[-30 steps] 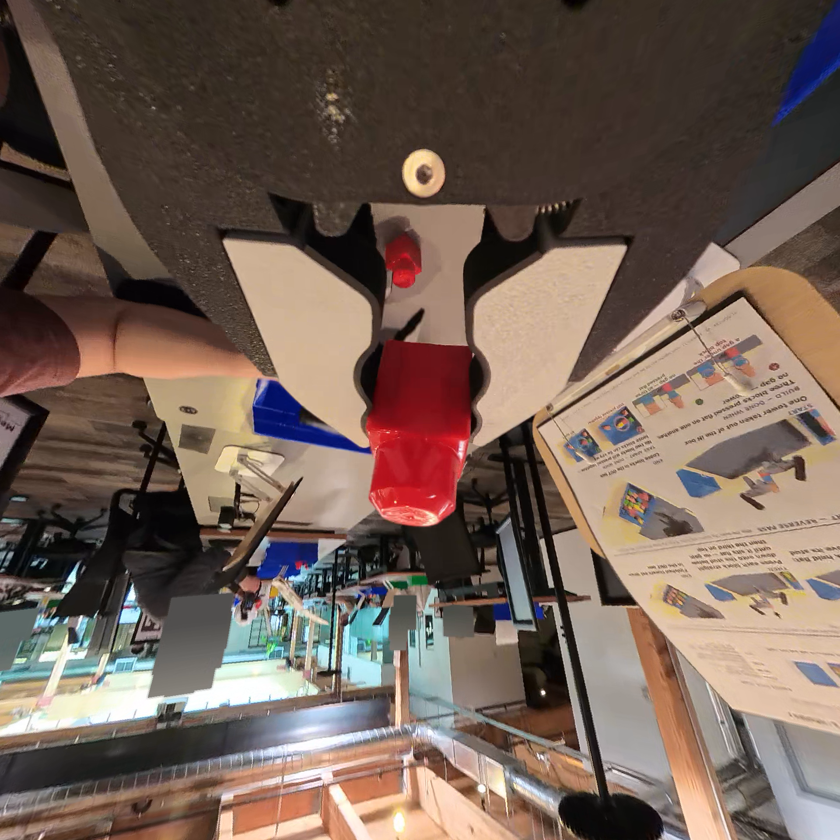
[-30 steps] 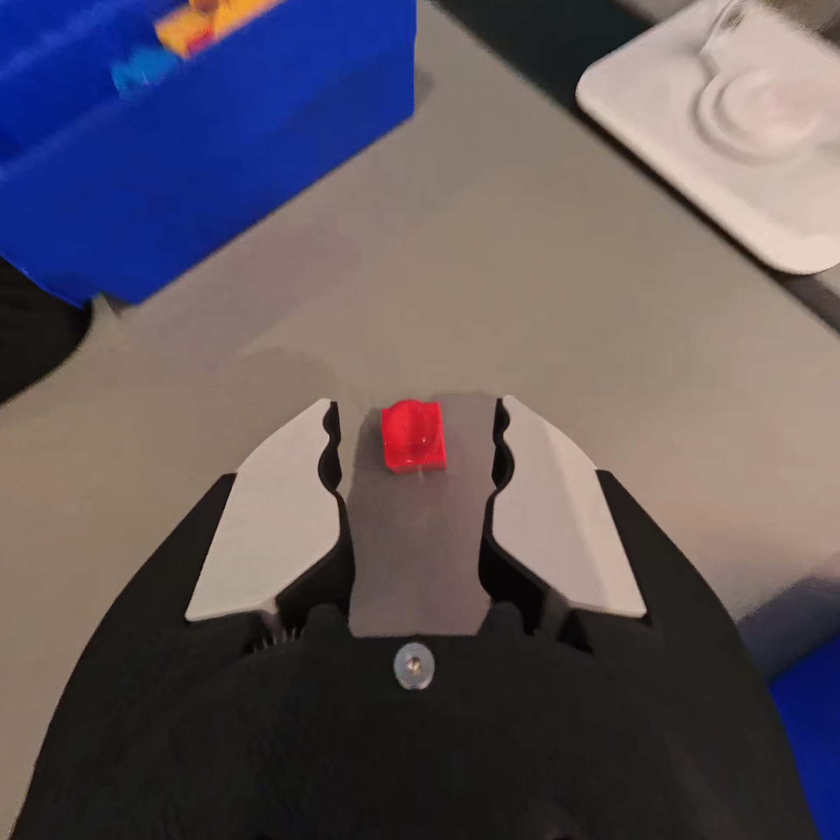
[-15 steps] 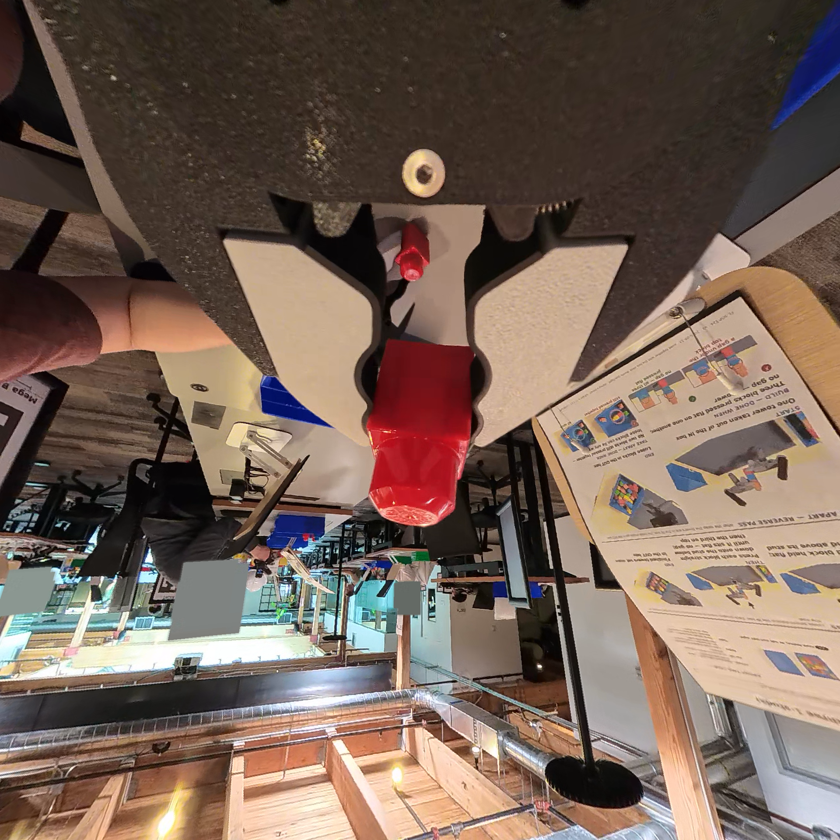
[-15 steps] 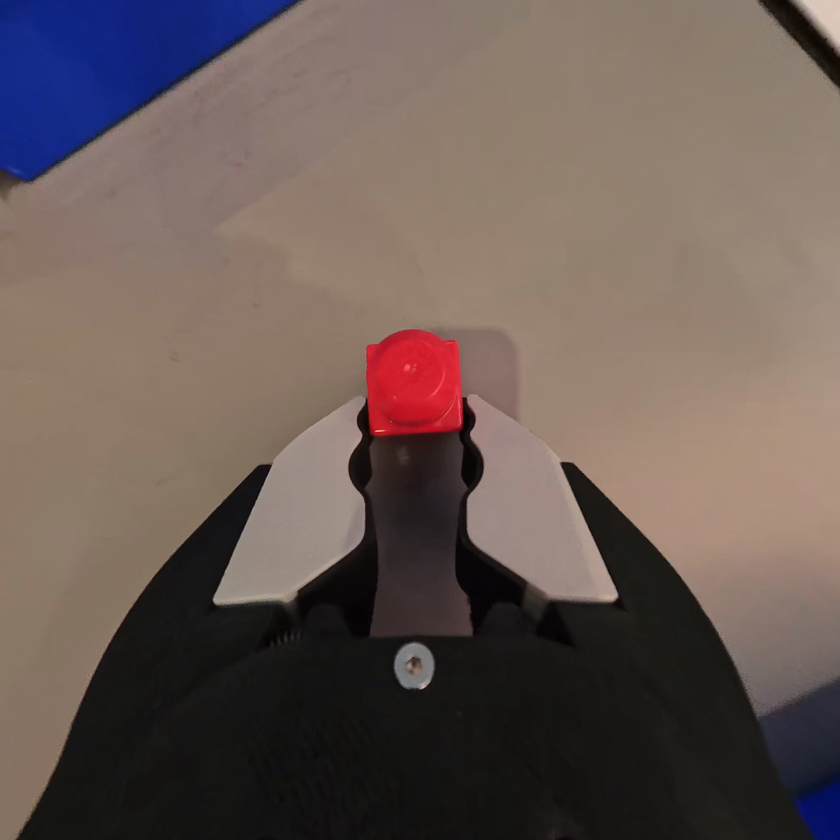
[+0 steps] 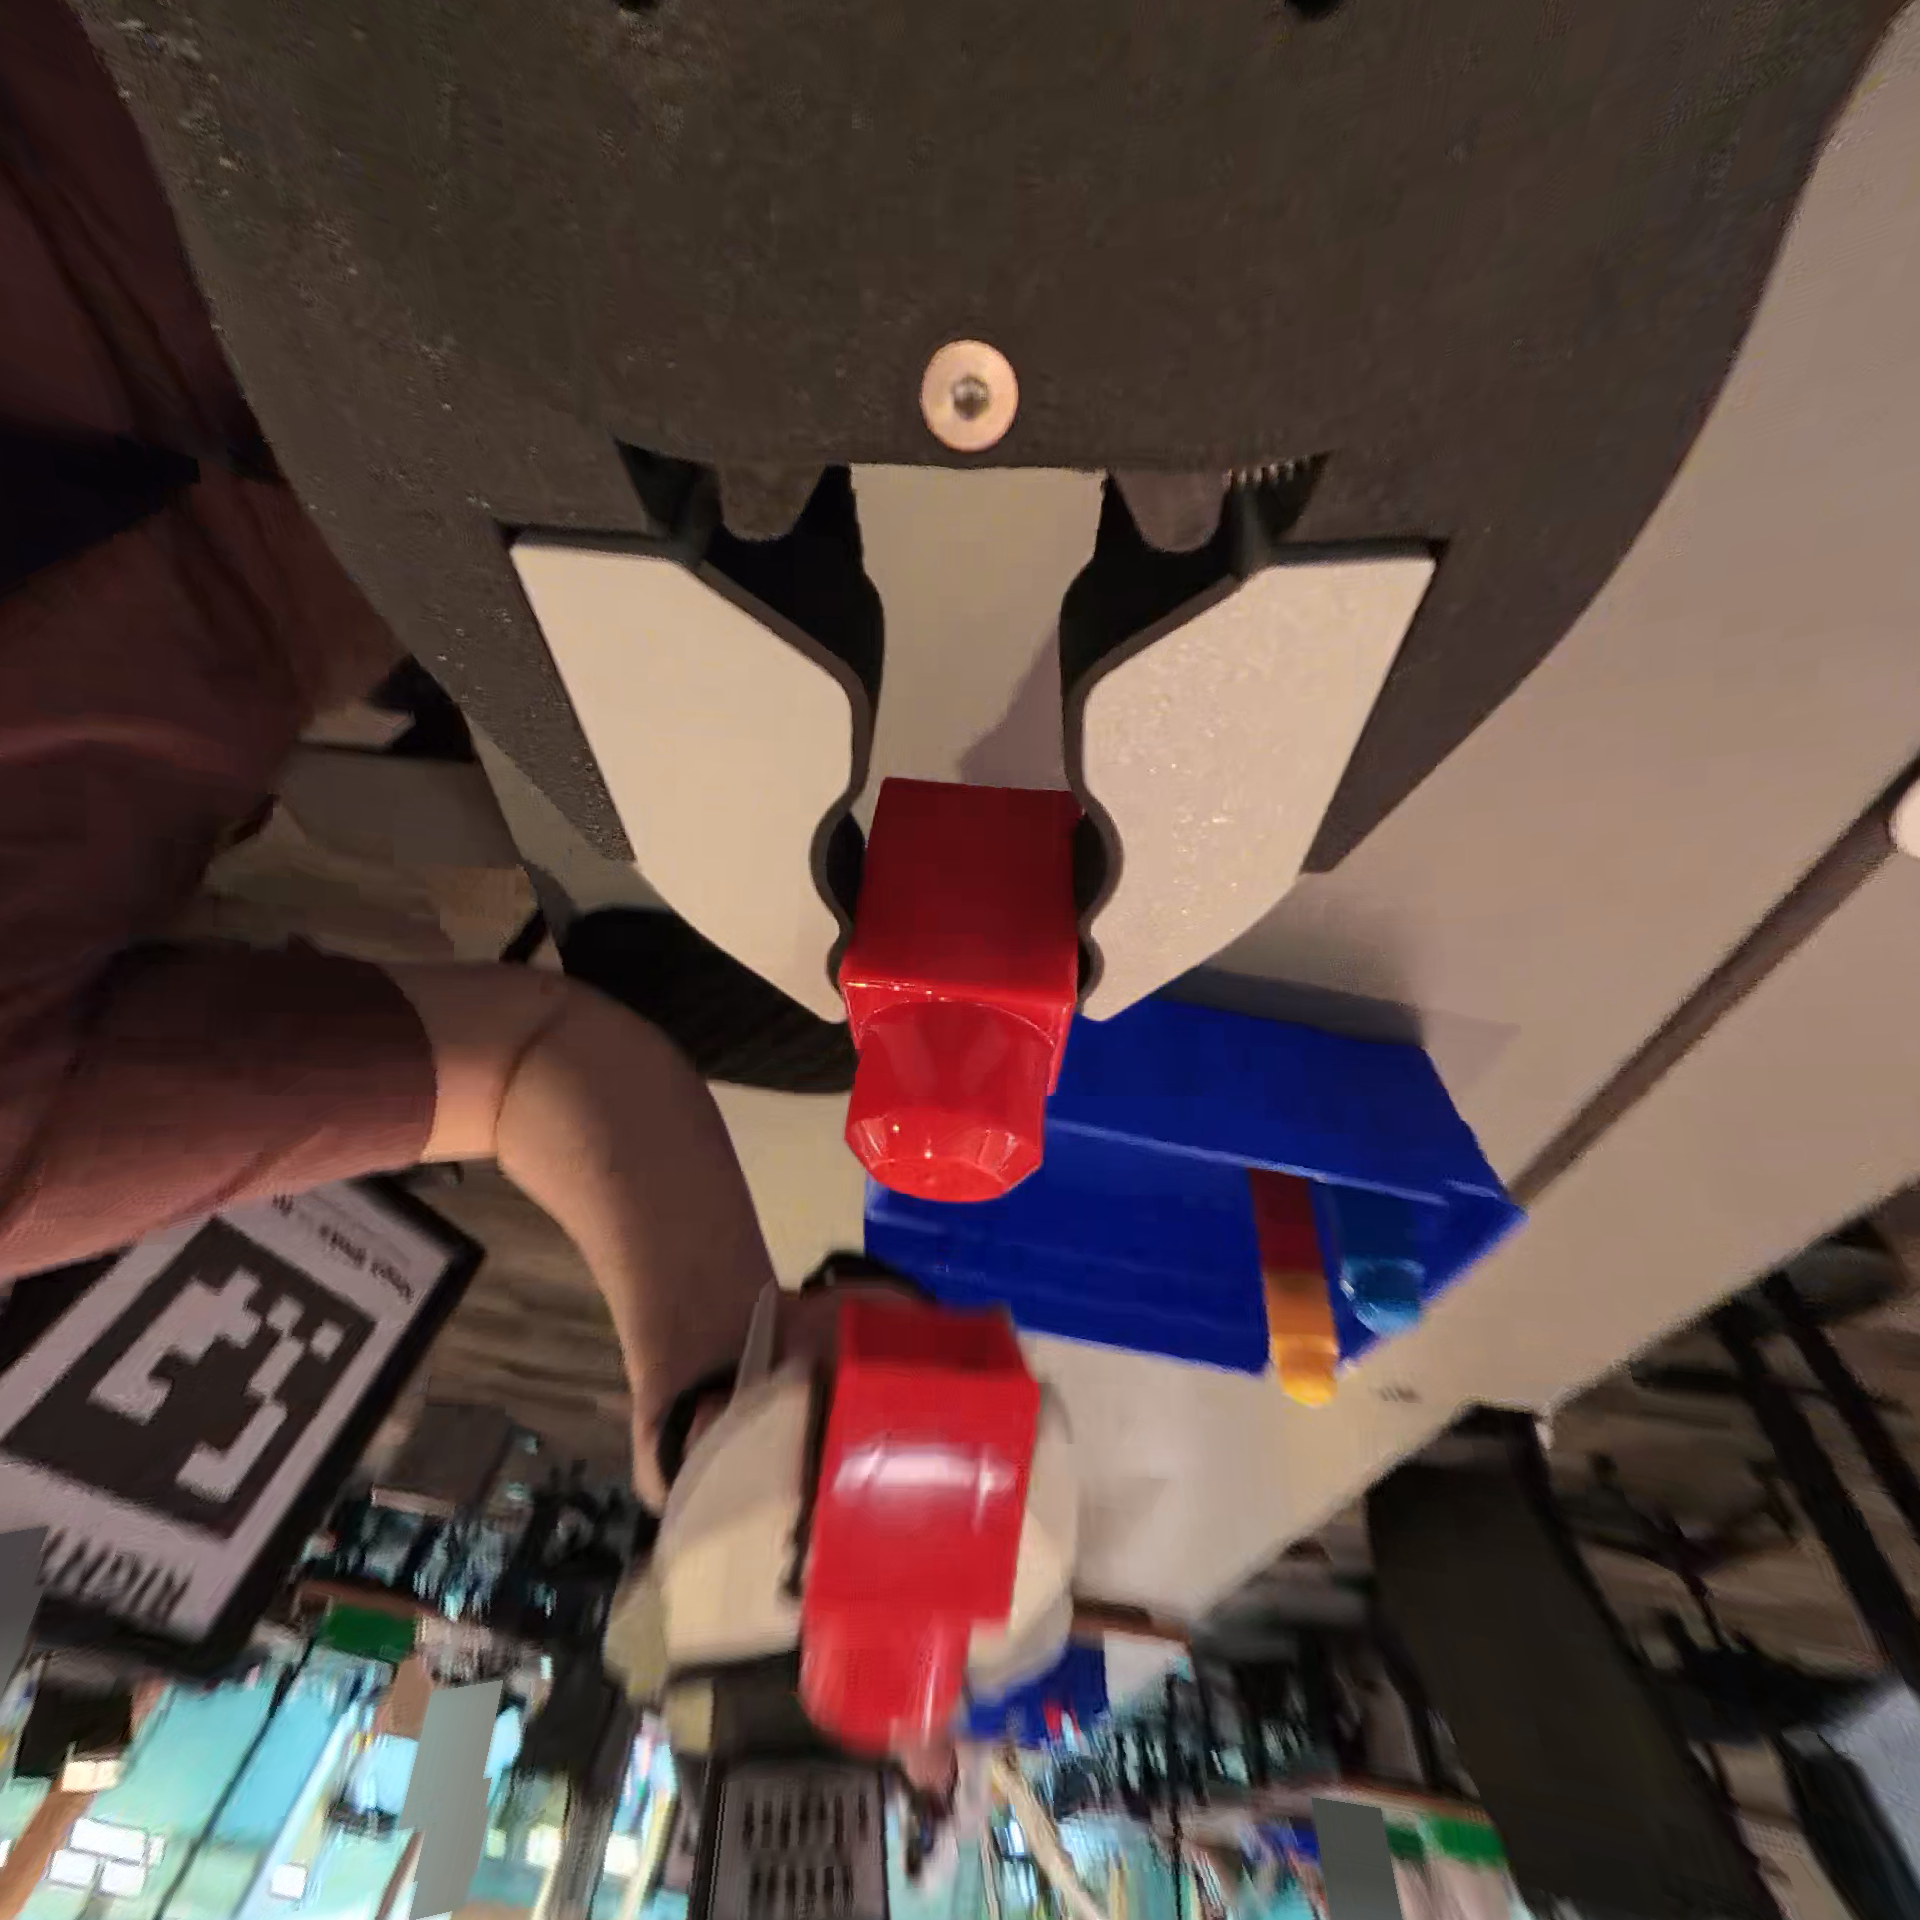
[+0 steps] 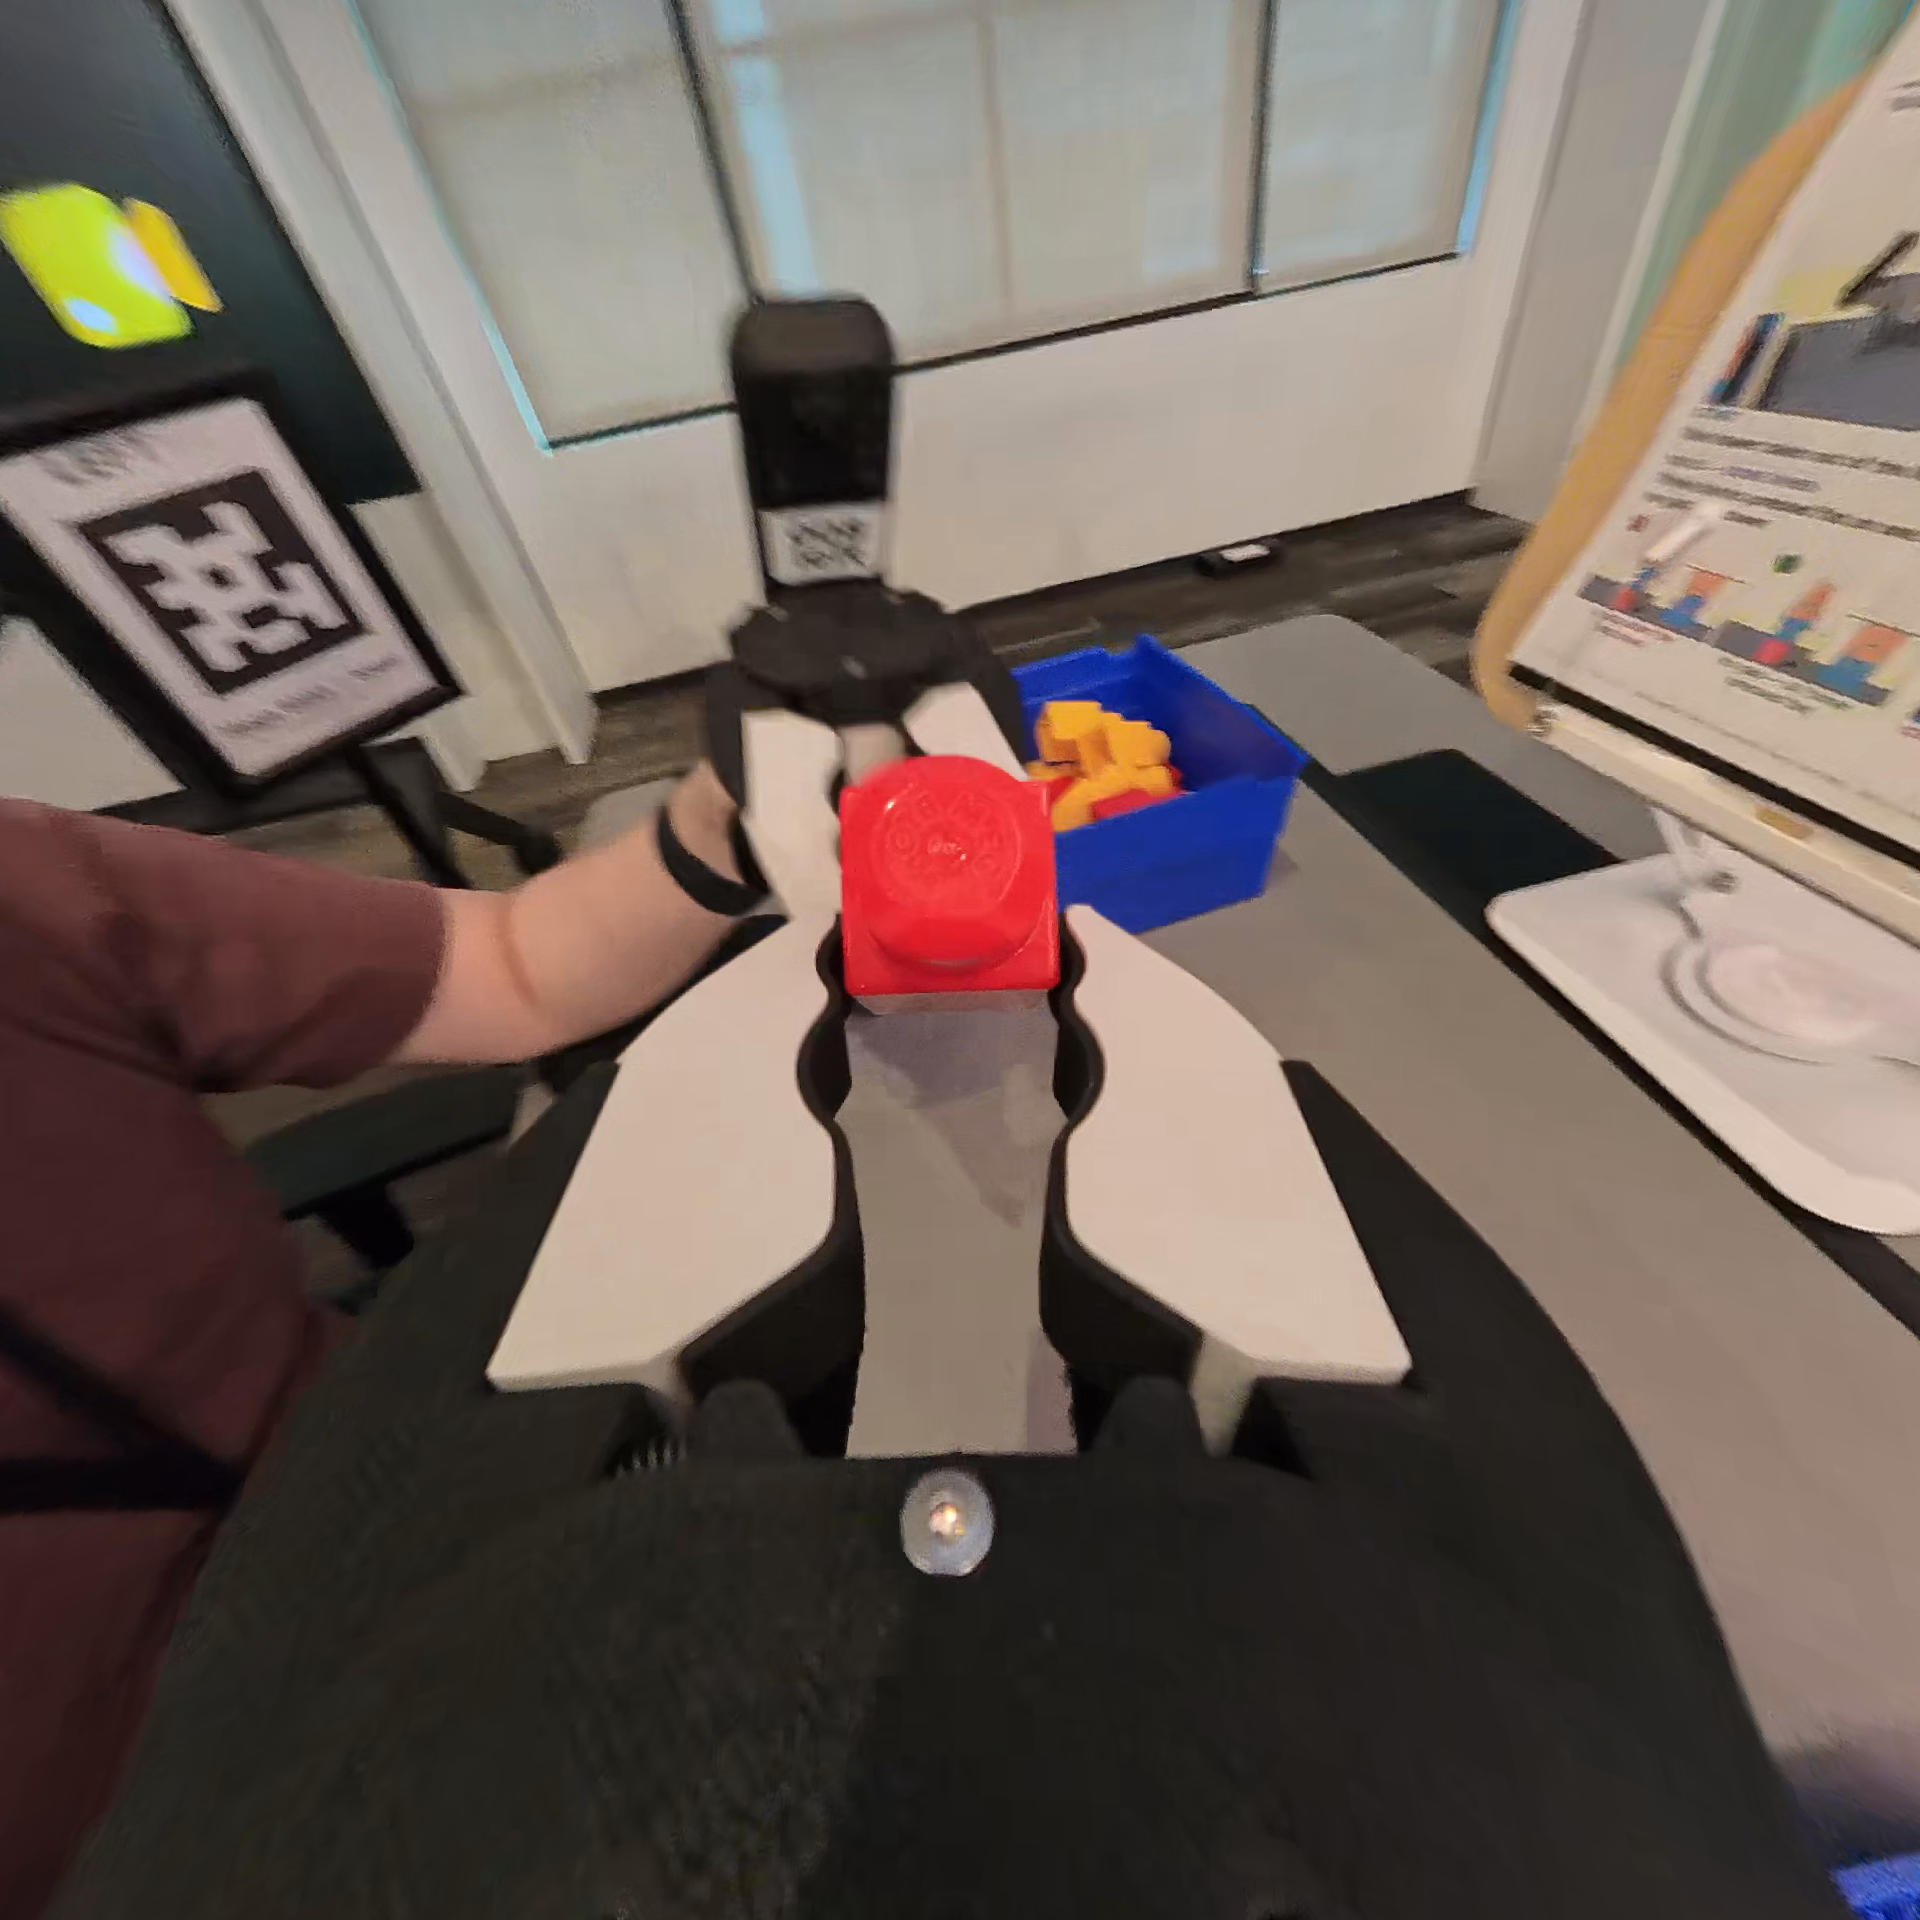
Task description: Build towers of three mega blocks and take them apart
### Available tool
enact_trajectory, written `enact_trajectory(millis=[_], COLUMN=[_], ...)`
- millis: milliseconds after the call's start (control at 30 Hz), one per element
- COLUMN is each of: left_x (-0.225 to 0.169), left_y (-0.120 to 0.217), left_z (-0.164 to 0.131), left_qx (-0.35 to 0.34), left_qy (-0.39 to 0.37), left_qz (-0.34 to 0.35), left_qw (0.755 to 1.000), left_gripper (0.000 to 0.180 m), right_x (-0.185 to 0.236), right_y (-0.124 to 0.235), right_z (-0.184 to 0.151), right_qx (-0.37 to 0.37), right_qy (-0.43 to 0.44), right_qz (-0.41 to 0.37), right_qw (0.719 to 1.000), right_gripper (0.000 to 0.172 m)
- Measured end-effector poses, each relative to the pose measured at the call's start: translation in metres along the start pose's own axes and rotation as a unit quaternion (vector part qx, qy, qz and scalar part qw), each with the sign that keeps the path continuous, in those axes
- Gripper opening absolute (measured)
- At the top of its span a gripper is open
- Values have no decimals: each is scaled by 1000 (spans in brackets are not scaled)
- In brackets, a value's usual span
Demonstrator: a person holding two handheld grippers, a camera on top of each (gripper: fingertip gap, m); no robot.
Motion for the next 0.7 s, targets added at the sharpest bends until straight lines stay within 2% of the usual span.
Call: enact_trajectory(millis=[133, 433, 533, 633, 700], left_x=[-11, -22, -19, -18, -19], left_y=[-26, -35, -35, -35, -34], left_z=[-14, -22, -29, -33, -30], left_qx=[51, 98, 129, 141, 126], left_qy=[0, 4, 2, 8, 20], left_qz=[-26, -51, -39, -42, -54], left_qw=[998, 994, 991, 989, 990], left_gripper=[36, 36, 36, 36, 36], right_x=[7, 18, 16, 14, 14], right_y=[3, -27, -33, -36, -36], right_z=[-9, -38, -47, -50, -45], right_qx=[60, 161, 192, 199, 174], right_qy=[21, 19, 11, 5, 3], right_qz=[6, 57, 51, 52, 56], right_qw=[998, 985, 980, 979, 983], right_gripper=[37, 37, 37, 37, 37])
Point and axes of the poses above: each gripper's, where its closed fingertips meet, y back along the fingers, z out of its top, x = y × z across the jaws, the point moved 4 cm from there along y, back along the fingers, and after that the axes turned 5 degrees about x, right-handed, at the moved point
